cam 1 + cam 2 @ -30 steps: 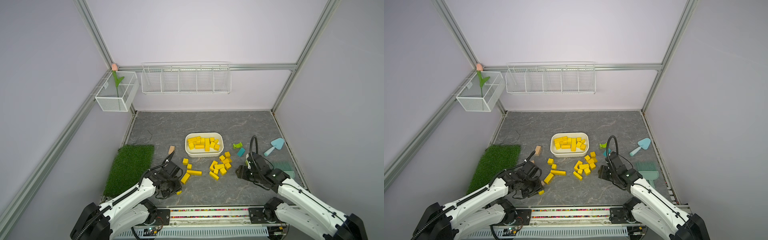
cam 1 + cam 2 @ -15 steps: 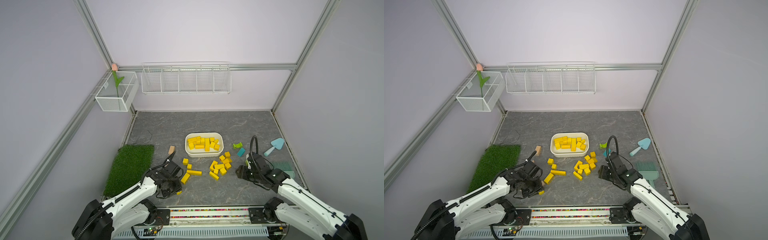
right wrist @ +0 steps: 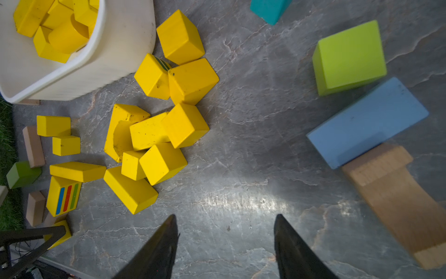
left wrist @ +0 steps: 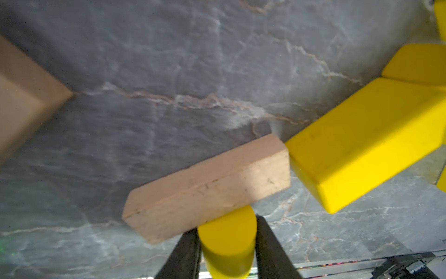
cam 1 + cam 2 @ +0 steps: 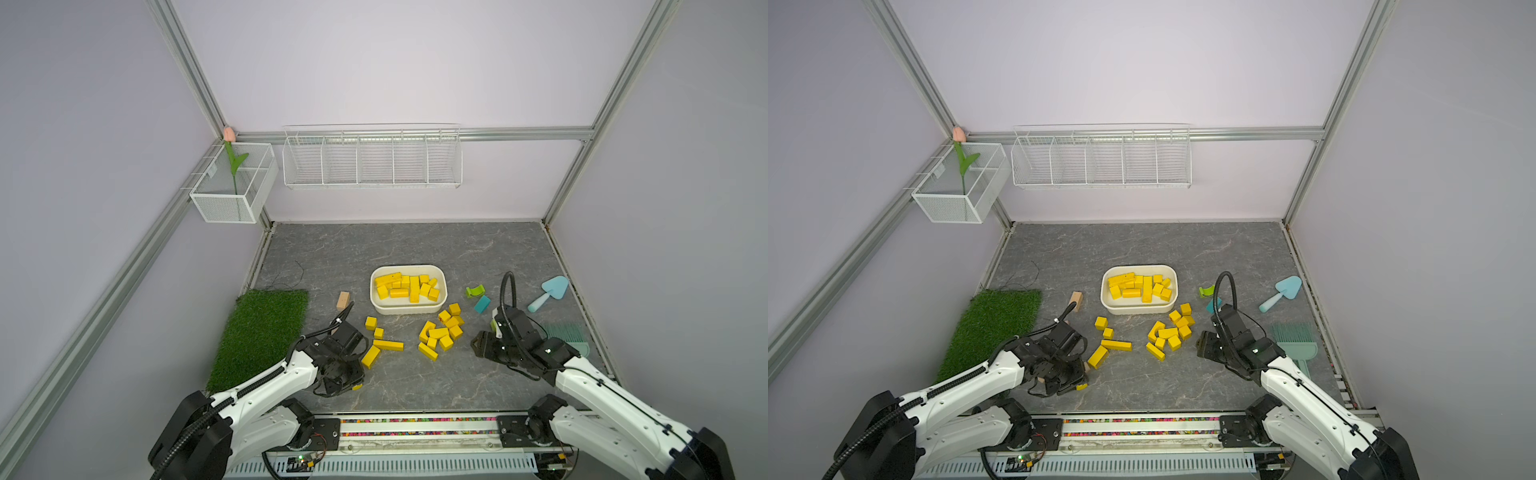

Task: Pick out the yellow building blocks
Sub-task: Pick up the building block from the center of the board.

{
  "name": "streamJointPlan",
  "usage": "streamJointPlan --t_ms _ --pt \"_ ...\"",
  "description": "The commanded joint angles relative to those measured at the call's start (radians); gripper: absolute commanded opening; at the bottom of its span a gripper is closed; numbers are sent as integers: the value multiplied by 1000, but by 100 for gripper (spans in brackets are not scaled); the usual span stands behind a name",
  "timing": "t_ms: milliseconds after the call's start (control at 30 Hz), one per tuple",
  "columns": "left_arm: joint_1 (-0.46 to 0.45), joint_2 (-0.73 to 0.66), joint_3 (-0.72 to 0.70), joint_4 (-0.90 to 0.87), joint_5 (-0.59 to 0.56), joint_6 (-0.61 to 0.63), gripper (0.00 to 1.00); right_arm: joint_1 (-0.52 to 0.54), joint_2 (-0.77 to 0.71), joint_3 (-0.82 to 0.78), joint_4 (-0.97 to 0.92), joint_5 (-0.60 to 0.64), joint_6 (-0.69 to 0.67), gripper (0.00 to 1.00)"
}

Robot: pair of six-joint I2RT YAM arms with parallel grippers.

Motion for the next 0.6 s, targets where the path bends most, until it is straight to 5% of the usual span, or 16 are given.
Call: streamJointPlan --t_ms 0,567 --pt "-1 -4 17 -2 -3 1 35 -7 -4 -17 15 -4 8 65" --pt "-1 -82 71 -8 19 87 21 -9 -8 -17 11 -5 8 65"
